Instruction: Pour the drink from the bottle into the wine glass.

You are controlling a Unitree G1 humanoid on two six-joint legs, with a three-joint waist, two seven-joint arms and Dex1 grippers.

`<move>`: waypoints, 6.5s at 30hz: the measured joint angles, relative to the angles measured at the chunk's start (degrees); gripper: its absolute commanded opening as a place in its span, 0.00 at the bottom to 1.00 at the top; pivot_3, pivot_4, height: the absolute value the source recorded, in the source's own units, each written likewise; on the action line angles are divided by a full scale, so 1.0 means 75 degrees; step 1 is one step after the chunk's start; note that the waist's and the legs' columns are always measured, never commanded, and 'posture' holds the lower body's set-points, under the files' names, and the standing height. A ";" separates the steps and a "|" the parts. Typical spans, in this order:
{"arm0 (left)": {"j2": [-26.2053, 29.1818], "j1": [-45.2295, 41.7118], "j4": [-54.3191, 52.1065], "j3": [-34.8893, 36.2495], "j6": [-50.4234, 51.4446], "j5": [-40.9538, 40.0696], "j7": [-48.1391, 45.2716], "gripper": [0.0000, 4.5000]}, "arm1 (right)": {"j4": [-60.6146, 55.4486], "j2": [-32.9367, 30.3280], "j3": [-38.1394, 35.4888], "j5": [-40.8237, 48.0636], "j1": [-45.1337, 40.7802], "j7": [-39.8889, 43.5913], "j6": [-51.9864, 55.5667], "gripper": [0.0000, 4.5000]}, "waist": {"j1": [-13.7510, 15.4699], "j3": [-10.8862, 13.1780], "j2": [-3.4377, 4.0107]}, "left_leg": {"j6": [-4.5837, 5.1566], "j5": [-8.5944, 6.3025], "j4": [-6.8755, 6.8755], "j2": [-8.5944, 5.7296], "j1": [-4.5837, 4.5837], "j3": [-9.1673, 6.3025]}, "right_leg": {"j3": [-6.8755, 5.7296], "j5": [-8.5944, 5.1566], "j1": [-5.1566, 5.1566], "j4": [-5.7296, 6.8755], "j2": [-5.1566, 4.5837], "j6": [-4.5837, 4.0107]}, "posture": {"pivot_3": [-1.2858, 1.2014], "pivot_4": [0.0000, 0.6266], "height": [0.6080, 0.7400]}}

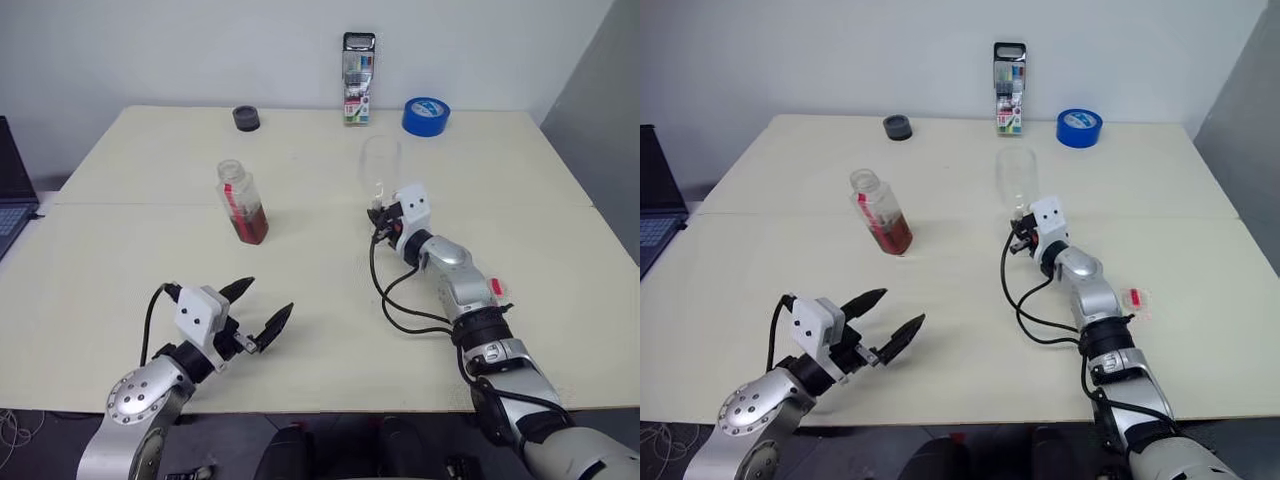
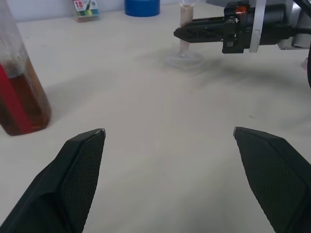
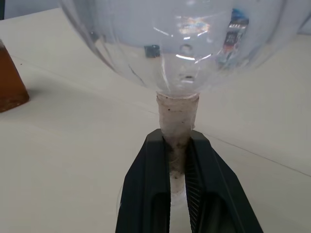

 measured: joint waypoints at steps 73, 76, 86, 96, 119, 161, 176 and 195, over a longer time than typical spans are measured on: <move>-0.0006 -0.4946 0.5155 0.0610 -0.0427 0.0886 0.0914 1.00 | -0.9403 -0.3416 -0.0714 0.5439 0.2671 0.1108 0.5457 0.98 | 0.0093 -0.0006 -0.0009 | 0.0002 -0.0001 0.0016 -0.0005 -0.0019 -0.0037 | -0.0035 0.0000 0.0015 -0.0020 0.0001 0.0003 | 0.52 0.24 1.00; 0.0023 -0.5298 0.5563 0.0477 -0.0604 0.0951 0.0795 1.00 | -0.9418 -0.3417 -0.0708 0.5415 0.2691 0.1012 0.5390 0.98 | 0.0092 -0.0005 -0.0009 | 0.0002 -0.0001 0.0016 -0.0005 -0.0018 -0.0037 | -0.0034 0.0000 0.0015 -0.0019 0.0001 0.0003 | 0.52 0.24 1.00; -0.0039 -0.6228 0.7647 0.0324 -0.1627 0.1286 0.0543 1.00 | -0.9482 -0.3448 -0.0638 0.5402 0.2660 0.0789 0.5357 0.98 | 0.0093 -0.0005 -0.0010 | 0.0001 -0.0001 0.0019 -0.0006 -0.0023 -0.0043 | -0.0042 0.0000 0.0012 -0.0019 0.0001 0.0002 | 0.52 0.24 1.00; -0.0310 -0.7402 0.9908 0.0188 -0.3013 0.1594 0.0516 0.87 | -0.9487 -0.3376 -0.0412 0.5444 0.2271 0.0433 0.5382 1.00 | 0.0077 -0.0006 -0.0012 | 0.0000 0.0000 0.0020 -0.0008 -0.0030 -0.0045 | -0.0044 0.0000 0.0008 -0.0024 -0.0001 0.0003 | 0.52 0.24 1.00; 0.0253 -0.8836 1.0291 -0.0639 -0.3488 0.2861 0.0678 0.38 | -0.9177 -0.3049 -0.0638 0.4206 0.2363 -0.0880 0.4723 1.00 | 0.0108 0.0007 -0.0038 | -0.0003 0.0002 0.0024 -0.0015 -0.0042 -0.0048 | -0.0048 0.0000 0.0001 -0.0021 -0.0005 0.0003 | 0.52 0.24 1.00; 0.0773 -1.2856 1.3602 -0.4248 -0.7166 0.7683 0.2343 0.38 | -0.9307 -0.2669 -0.1211 0.3950 0.3298 -0.0223 0.3670 1.00 | 0.0067 0.0015 -0.0048 | -0.0005 0.0003 0.0021 -0.0018 -0.0045 -0.0036 | -0.0041 -0.0002 -0.0012 -0.0014 -0.0001 0.0005 | 0.52 0.24 1.00; 0.0774 -1.3233 1.3916 -0.4842 -0.7340 0.8480 0.3109 0.38 | -0.9436 -0.2713 -0.1203 0.3953 0.3357 -0.0518 0.3810 1.00 | 0.0067 0.0015 -0.0049 | -0.0027 0.0016 0.0022 -0.0018 -0.0045 -0.0033 | -0.0039 -0.0002 -0.0012 -0.0012 -0.0001 0.0006 | 0.52 0.24 1.00; 0.0735 -1.3590 1.4173 -0.5236 -0.7212 0.8937 0.3535 0.38 | -0.9551 -0.2731 -0.1203 0.3978 0.3351 -0.0641 0.4020 1.00 | 0.0066 0.0015 -0.0049 | -0.0028 0.0016 0.0023 -0.0019 -0.0044 -0.0029 | -0.0036 -0.0002 -0.0013 -0.0009 0.0000 0.0006 | 0.52 0.24 1.00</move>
